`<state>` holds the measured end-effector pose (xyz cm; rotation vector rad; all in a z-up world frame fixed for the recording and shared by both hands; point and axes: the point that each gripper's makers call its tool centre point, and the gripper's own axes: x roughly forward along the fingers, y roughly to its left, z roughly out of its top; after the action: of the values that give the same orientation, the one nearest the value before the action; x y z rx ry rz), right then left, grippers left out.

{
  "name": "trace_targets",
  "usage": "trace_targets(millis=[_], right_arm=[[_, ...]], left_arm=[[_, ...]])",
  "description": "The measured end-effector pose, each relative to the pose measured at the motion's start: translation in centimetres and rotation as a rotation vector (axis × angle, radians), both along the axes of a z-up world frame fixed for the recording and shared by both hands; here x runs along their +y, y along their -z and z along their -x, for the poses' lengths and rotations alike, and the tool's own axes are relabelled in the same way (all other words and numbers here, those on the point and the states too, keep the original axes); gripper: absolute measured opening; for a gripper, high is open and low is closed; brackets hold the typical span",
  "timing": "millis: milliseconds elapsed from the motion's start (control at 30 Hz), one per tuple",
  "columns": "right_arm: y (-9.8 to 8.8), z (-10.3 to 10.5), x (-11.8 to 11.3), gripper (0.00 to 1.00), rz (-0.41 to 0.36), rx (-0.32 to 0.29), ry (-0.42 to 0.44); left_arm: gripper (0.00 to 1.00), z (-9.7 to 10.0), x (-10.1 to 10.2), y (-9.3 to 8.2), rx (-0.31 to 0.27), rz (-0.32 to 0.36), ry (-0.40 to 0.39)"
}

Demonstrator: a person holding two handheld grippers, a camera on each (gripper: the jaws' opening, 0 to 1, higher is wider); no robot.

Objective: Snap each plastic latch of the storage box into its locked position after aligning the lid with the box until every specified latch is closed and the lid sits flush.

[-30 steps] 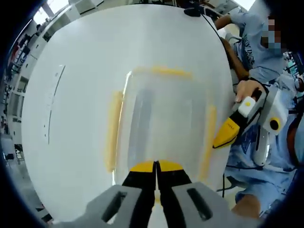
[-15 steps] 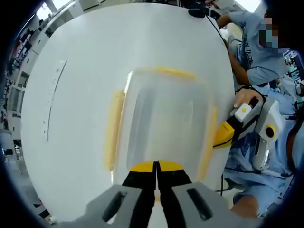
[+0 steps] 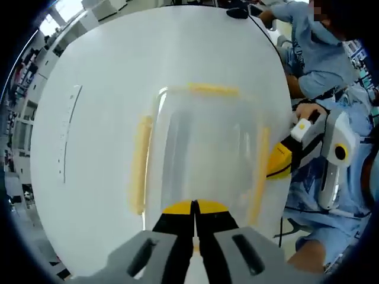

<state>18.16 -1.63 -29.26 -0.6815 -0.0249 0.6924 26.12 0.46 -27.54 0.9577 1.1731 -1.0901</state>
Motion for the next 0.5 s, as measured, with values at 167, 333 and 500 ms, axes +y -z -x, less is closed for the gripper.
trace_targets(millis=[167, 333, 500], right_arm=[[-0.11, -0.03, 0.15, 0.0, 0.011, 0.008, 0.037], [-0.04, -0.07, 0.29, 0.0, 0.062, 0.008, 0.078], [-0.13, 0.07, 0.13, 0.0, 0.071, -0.001, 0.108]], left_arm=[[0.0, -0.02, 0.05, -0.08, 0.0, 0.011, -0.003], [0.0, 0.27, 0.03, -0.04, -0.022, -0.022, 0.019], [0.0, -0.09, 0.06, -0.29, 0.025, 0.029, -0.047]])
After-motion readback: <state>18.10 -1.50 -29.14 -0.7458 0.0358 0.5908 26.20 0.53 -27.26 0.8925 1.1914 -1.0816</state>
